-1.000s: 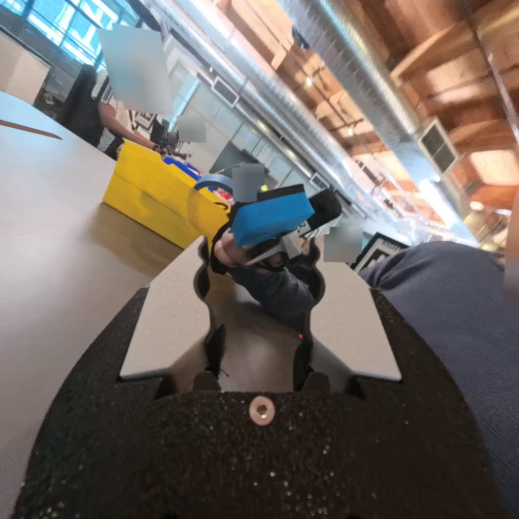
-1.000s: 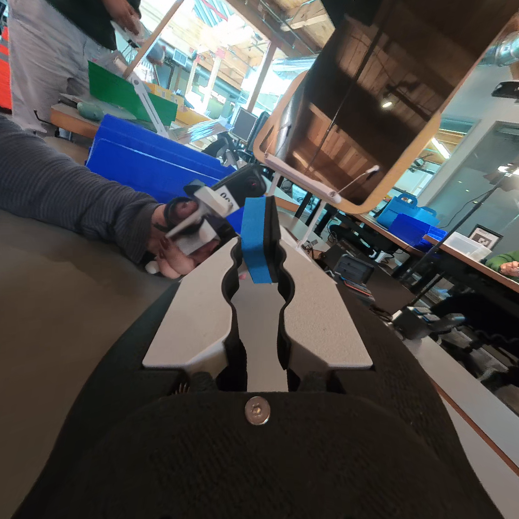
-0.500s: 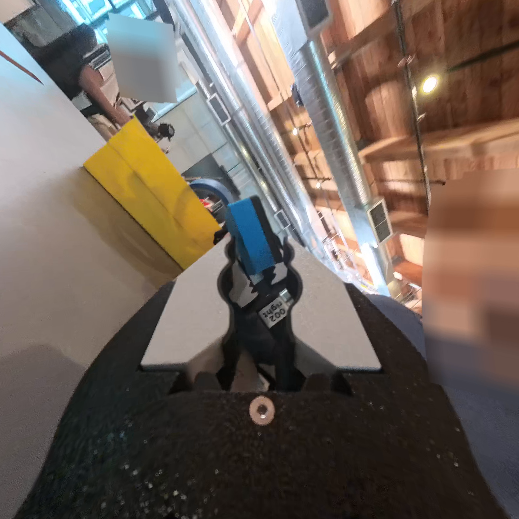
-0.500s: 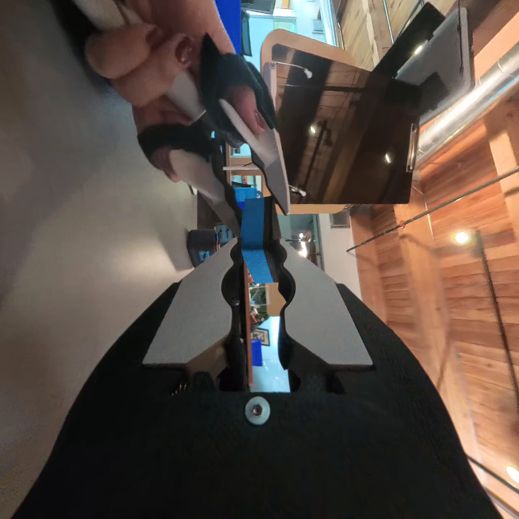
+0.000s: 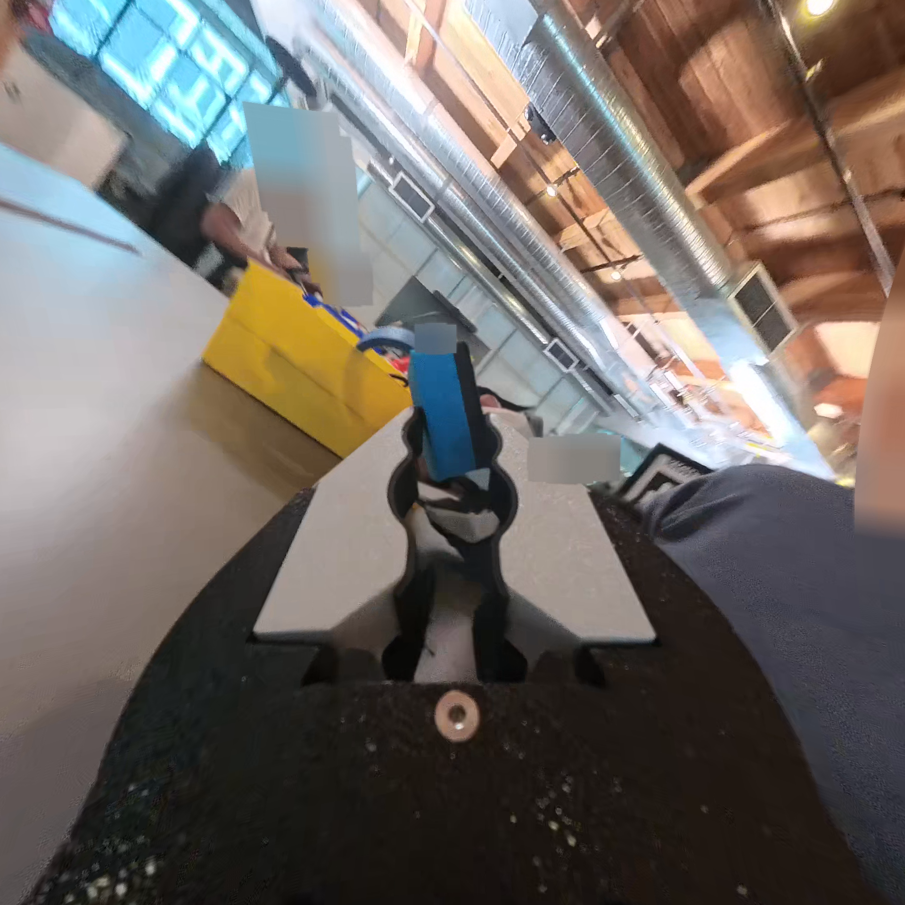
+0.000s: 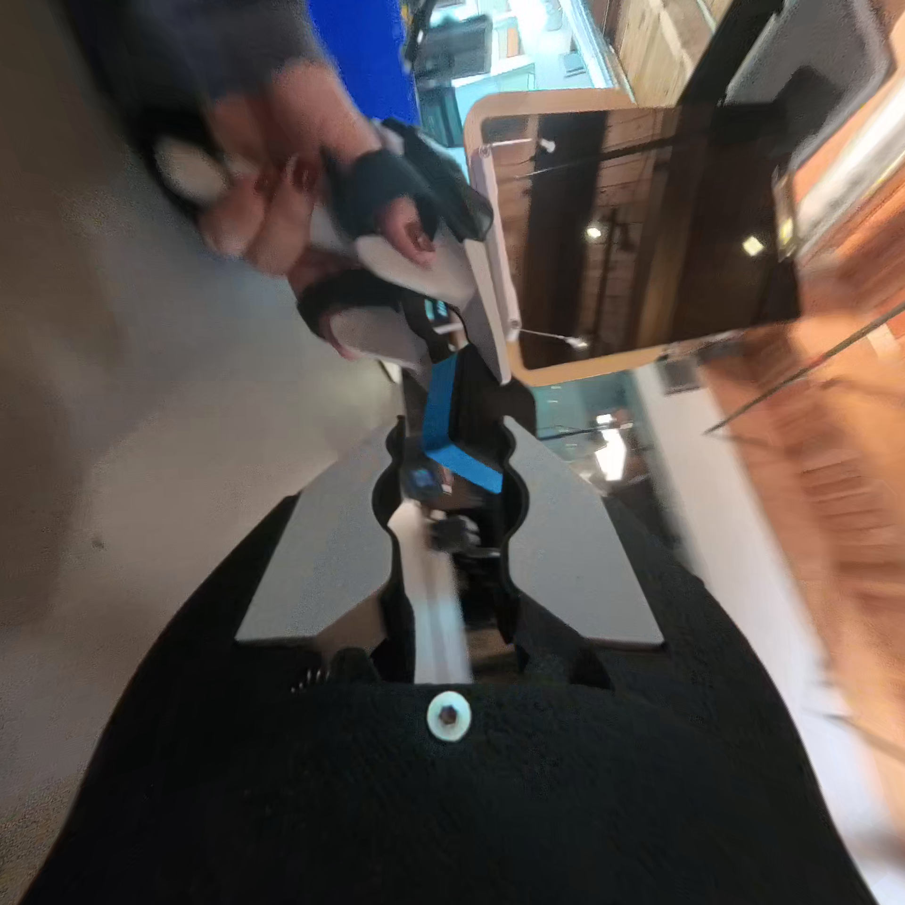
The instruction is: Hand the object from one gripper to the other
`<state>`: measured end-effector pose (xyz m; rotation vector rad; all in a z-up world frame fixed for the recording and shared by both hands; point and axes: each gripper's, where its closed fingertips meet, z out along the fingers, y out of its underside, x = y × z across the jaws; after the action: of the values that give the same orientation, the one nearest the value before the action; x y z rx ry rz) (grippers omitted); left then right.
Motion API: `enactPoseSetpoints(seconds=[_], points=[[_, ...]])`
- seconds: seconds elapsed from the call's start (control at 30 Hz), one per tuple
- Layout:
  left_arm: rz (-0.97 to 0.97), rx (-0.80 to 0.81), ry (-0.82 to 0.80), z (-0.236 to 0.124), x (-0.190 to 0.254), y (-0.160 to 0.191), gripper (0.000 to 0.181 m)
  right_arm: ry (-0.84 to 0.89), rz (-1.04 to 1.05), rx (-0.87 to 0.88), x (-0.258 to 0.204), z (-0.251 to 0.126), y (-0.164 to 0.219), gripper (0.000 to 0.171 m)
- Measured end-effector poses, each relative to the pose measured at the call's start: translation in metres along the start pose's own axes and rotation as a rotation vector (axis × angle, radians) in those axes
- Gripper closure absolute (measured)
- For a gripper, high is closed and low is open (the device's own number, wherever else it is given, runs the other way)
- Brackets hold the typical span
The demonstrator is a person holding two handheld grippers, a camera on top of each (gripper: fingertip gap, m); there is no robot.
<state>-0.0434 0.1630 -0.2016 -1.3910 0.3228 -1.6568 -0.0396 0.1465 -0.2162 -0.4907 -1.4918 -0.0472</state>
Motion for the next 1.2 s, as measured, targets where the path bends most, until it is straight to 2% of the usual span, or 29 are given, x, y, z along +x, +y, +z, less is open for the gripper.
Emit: enactPoseSetpoints(seconds=[0.13,0.2,0.27,0.33,0.47,0.57,0.63,0.7,0.77,0.83,0.9,1.03,1.1,1.13,1.2], points=[[0.329,0.027,-0.016,-0.003,0.012,-0.006,0.161,-0.2,0.767,0.194,0.015,-0.006,-0.02,0.126],[0.382,0.036,0.007,-0.005,0.017,-0.008,0.161,-0.286,1.09,0.307,0.029,-0.01,-0.028,0.126],[0.36,0.061,0.036,-0.01,0.019,-0.012,0.16,-0.303,1.251,0.368,0.038,-0.012,-0.026,0.124],[0.335,0.093,0.075,-0.014,0.024,-0.017,0.16,-0.299,1.382,0.381,0.045,-0.011,-0.017,0.115],[0.331,0.005,0.122,-0.008,0.028,-0.002,0.161,-0.42,1.581,0.36,0.037,-0.008,-0.012,0.113],[0.339,-0.071,0.134,-0.002,0.029,0.012,0.159,-0.509,1.61,0.335,0.024,-0.005,-0.017,0.126],[0.289,-0.061,0.136,-0.002,0.028,0.01,0.16,-0.487,1.557,0.319,0.02,-0.004,-0.017,0.147],[0.223,-0.032,0.108,-0.003,0.022,0.005,0.16,-0.427,1.466,0.29,0.021,-0.003,-0.012,0.15],[0.157,-0.008,0.07,-0.004,0.013,0.0,0.136,-0.335,1.298,0.262,0.023,-0.003,-0.009,0.151],[0.072,-0.008,0.065,-0.004,0.008,-0.002,0.119,-0.19,1.073,0.234,0.029,-0.003,-0.004,0.151],[-0.012,-0.022,0.079,-0.003,0.006,-0.001,0.112,-0.044,0.791,0.161,0.033,-0.003,0.003,0.151],[-0.132,-0.065,0.114,0.0,0.006,0.007,0.111,0.146,0.115,-0.042,0.028,0.0,0.013,0.151],[-0.186,-0.079,0.126,0.001,0.006,0.01,0.112,0.189,-0.194,-0.125,0.021,0.003,0.014,0.151],[-0.207,-0.082,0.132,0.002,0.006,0.011,0.114,0.185,-0.289,-0.142,0.016,0.005,0.013,0.151],[-0.225,-0.078,0.145,0.001,0.007,0.01,0.119,0.169,-0.342,-0.132,0.009,0.008,0.009,0.151]])
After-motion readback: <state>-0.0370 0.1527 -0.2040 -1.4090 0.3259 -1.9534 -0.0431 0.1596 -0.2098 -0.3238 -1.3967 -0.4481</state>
